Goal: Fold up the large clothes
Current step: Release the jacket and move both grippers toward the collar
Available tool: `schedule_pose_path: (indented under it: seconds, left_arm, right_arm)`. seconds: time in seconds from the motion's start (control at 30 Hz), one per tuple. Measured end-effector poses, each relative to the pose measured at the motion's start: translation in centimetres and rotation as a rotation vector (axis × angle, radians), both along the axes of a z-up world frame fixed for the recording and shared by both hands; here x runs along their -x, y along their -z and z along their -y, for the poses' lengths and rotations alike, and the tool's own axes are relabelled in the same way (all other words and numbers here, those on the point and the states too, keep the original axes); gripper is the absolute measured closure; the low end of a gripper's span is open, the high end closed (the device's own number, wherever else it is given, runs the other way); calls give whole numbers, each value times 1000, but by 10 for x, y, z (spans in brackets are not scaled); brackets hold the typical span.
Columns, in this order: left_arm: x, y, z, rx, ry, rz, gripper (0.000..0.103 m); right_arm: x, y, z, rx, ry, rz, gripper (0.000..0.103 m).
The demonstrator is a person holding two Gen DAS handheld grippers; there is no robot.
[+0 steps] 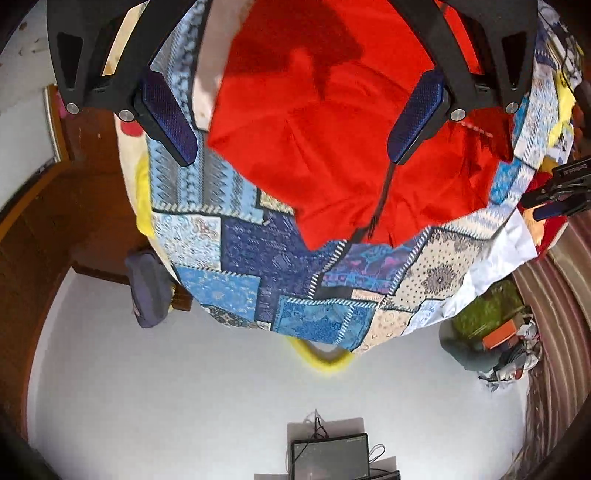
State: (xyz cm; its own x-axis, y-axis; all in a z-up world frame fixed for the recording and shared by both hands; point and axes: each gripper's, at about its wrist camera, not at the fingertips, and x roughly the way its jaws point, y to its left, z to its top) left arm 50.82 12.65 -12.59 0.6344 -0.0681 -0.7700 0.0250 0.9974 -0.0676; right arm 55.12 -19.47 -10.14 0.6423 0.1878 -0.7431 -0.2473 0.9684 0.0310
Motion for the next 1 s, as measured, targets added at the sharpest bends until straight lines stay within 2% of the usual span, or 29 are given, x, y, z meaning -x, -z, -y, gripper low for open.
schedule_pose_path:
  seconds: [0.1, 0.33, 0.5, 0.63, 0.7, 0.77, 0.8, 0.87, 0.9, 0.93, 0.97, 1.0]
  left_arm:
    - [-28, 14, -1, 29, -21, -27, 38]
    - [-94, 67, -7, 140, -72, -125, 38]
    - [-129, 103, 2, 139, -62, -162, 38]
    - [-146, 122, 9, 198, -59, -164, 38]
    - [-152, 128, 14, 190, -57, -172, 36]
    - [-154, 133, 22, 161, -43, -167, 33]
    - [-153, 134, 26, 139, -35, -161, 32]
    - [-150, 134, 35, 96, -20, -138, 34]
    - [-149, 134, 37, 93, -14, -134, 43]
    - [-146, 132, 40, 103, 6, -130, 59]
    - [-145, 131, 44, 124, 33, -133, 69]
    - [-143, 129, 46, 121, 35, -135, 73]
  right_arm:
    - [-22, 12, -8, -8, -1, -24, 1]
    - [-82, 63, -34, -4, -6, -124, 1]
    - [-112, 92, -55, 12, -34, -161, 1]
    - [-130, 110, -71, 21, -60, -185, 1]
    - [-136, 120, -77, 36, -60, -197, 4]
    - [-142, 132, -81, 23, -68, -231, 15]
    - [-142, 133, -80, 2, -53, -218, 15]
    - [-141, 133, -80, -17, -47, -200, 25]
    - [-140, 133, -81, -17, -51, -191, 29]
    - [-138, 131, -82, -9, -61, -180, 40]
    - [-135, 129, -84, -3, -76, -171, 54]
    - [-132, 127, -86, -4, -91, -169, 61]
